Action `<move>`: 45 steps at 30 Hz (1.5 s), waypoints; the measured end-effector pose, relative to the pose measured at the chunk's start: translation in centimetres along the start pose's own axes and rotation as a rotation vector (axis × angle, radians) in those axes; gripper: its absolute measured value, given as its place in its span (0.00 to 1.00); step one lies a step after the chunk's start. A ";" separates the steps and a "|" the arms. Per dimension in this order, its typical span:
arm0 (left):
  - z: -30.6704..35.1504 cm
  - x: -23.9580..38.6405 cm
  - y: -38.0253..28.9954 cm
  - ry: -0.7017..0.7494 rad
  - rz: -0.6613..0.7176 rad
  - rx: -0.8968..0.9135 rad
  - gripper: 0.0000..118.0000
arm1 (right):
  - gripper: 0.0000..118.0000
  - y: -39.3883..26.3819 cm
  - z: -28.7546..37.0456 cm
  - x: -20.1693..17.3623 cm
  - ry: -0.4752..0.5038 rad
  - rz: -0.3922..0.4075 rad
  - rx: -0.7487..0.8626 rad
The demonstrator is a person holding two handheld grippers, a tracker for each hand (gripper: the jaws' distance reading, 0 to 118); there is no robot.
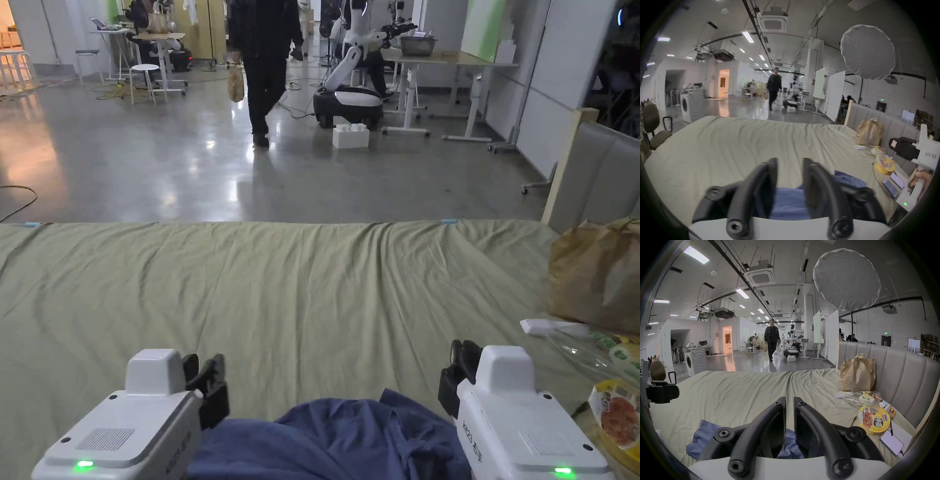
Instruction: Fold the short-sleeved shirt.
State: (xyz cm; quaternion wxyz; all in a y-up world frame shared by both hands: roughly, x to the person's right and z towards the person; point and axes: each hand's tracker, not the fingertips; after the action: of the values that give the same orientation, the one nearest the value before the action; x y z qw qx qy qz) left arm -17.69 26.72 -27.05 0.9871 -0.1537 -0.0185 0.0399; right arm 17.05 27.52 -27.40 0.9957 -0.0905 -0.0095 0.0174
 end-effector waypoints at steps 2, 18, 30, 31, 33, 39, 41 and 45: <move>0.6 -0.7 -0.3 0.048 -0.037 0.028 0.11 | 0.08 0.0 0.1 -0.7 -0.001 0.013 0.026; -6.0 -9.2 -4.8 0.174 0.124 -0.272 0.00 | 0.08 -0.6 -0.2 -2.2 0.044 0.061 0.047; -16.3 -9.2 -6.8 0.155 0.167 -0.617 0.62 | 0.08 -3.8 -2.2 -0.3 0.010 0.052 -0.078; -16.6 -8.9 -7.0 0.147 0.159 -0.653 0.62 | 0.08 -4.1 -2.4 0.0 -0.003 0.041 -0.103; -17.2 -7.9 -8.0 0.147 0.119 -0.717 0.62 | 0.08 -4.6 -2.7 0.6 -0.014 0.028 -0.127; -18.5 -6.8 -9.7 0.181 -0.035 -0.674 0.54 | 0.08 -5.7 -3.8 1.5 -0.031 0.033 -0.163; -18.4 -6.4 -9.5 0.158 -0.041 -0.661 0.39 | 0.08 -6.0 -4.2 1.5 -0.029 0.040 -0.173; -18.9 -7.5 -9.2 0.118 -0.027 -0.656 0.05 | 0.01 -6.0 -4.9 1.9 -0.017 0.042 -0.192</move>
State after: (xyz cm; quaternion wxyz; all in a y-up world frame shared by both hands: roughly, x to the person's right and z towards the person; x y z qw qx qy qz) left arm -23.52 11.66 -42.48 0.8849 -0.4651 0.0247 0.0100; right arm 19.23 20.79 -31.08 0.9818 -0.1854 -0.0178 0.0380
